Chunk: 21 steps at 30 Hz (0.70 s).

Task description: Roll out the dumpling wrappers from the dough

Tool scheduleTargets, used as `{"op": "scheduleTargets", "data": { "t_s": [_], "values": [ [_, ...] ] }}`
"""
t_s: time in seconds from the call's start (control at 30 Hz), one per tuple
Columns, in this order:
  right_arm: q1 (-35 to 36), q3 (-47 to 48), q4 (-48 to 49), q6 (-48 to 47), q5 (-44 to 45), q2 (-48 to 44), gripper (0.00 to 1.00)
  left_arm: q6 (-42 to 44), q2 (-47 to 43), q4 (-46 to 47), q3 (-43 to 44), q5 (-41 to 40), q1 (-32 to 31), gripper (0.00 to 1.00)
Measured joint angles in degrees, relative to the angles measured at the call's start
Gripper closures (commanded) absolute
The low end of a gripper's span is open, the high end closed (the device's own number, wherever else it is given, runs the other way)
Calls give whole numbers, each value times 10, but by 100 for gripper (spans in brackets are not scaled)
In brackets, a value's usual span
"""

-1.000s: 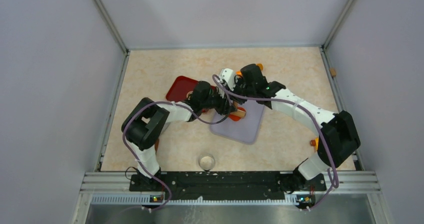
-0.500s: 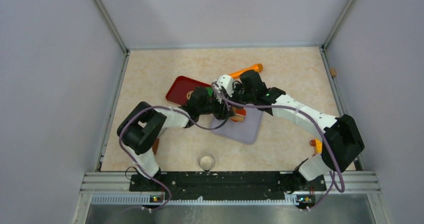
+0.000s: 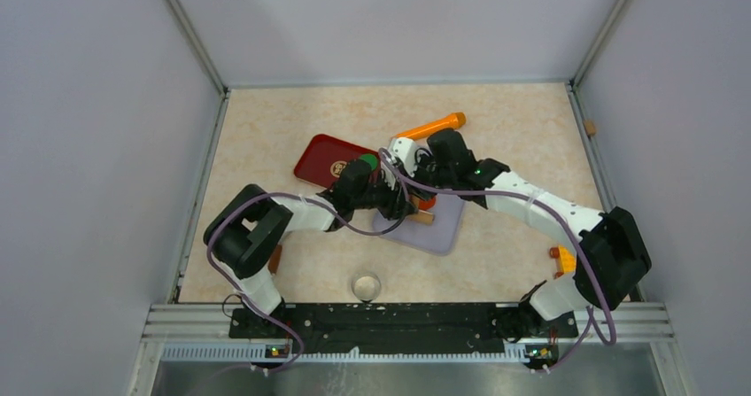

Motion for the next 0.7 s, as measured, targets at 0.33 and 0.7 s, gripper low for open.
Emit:
{"op": "scheduleTargets", "data": {
  "t_s": [0.33,0.7],
  "values": [
    [5,21,-70,15,-19,-5,100,-12,-32,-59,-8,5,-14,100],
    [-5,80,-126,51,34,-5,100,8,-37,-162,93,-15,1,100]
  ]
}}
